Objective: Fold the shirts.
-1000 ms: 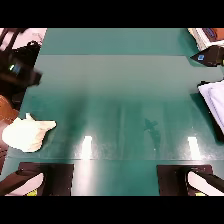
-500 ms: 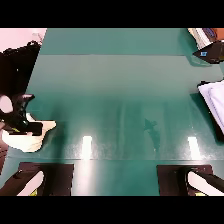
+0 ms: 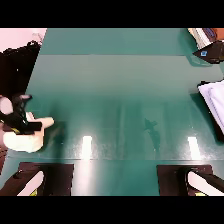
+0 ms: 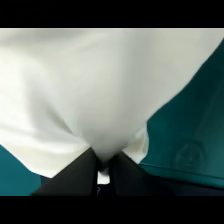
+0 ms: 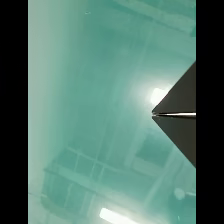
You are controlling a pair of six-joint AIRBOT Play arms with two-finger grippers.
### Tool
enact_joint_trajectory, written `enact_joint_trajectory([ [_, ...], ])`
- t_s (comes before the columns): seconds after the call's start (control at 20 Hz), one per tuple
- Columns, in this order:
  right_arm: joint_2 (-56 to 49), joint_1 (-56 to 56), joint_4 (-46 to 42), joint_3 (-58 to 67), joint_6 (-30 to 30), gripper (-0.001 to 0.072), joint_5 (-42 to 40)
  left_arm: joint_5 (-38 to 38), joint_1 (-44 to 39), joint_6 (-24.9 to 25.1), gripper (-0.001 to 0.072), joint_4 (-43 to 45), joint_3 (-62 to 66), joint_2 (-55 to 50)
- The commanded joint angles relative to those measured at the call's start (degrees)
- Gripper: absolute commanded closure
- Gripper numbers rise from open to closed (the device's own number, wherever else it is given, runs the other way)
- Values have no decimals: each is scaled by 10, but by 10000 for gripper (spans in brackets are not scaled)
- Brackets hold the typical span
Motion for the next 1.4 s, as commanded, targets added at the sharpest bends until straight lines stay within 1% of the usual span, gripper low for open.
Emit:
enact_joint_trajectory([
  [0.0,0,0,1,1,0,696,-9,-59,-15,11,681,-4,190,1],
  [0.15,0,0,6,1,0,696,-25,-73,-86,9,682,-4,396,0],
  [0.25,0,0,6,1,0,696,-42,-68,-150,5,683,-3,484,-2],
  [0.3,0,0,6,1,0,696,-50,-63,-182,-5,683,-3,511,-5],
  [0.4,1,0,11,1,0,696,-61,-50,-243,-6,683,-3,525,-15],
  [0.45,2,0,27,1,0,696,-65,-51,-272,-7,683,-3,525,-30],
  [0.6,12,0,50,1,0,696,-88,-58,-364,-6,682,-8,519,-111],
  [0.7,24,0,49,1,0,696,-104,-43,-417,-3,680,-49,519,-183],
  [0.8,40,0,44,1,0,696,-118,0,-458,3,676,-129,519,-255],
  [0.85,48,0,43,1,0,696,-123,25,-473,26,529,-171,519,-288],
  [0.9,54,0,43,1,0,696,-128,51,-484,45,225,-209,519,-318],
  [0.95,60,0,43,1,0,696,-131,72,-490,54,153,-226,519,-341],
  [1.0,66,0,43,1,0,696,-131,82,-490,63,162,-219,520,-354],
  [1.05,70,0,43,1,0,696,-131,84,-484,64,162,-191,520,-358],
  [1.15,73,0,43,1,0,696,-131,68,-450,64,162,-140,523,-349],
  [1.25,73,0,38,0,0,696,-125,32,-387,64,162,-115,522,-338],
  [1.35,72,0,29,0,0,696,-118,11,-318,59,162,-127,506,-336],
])
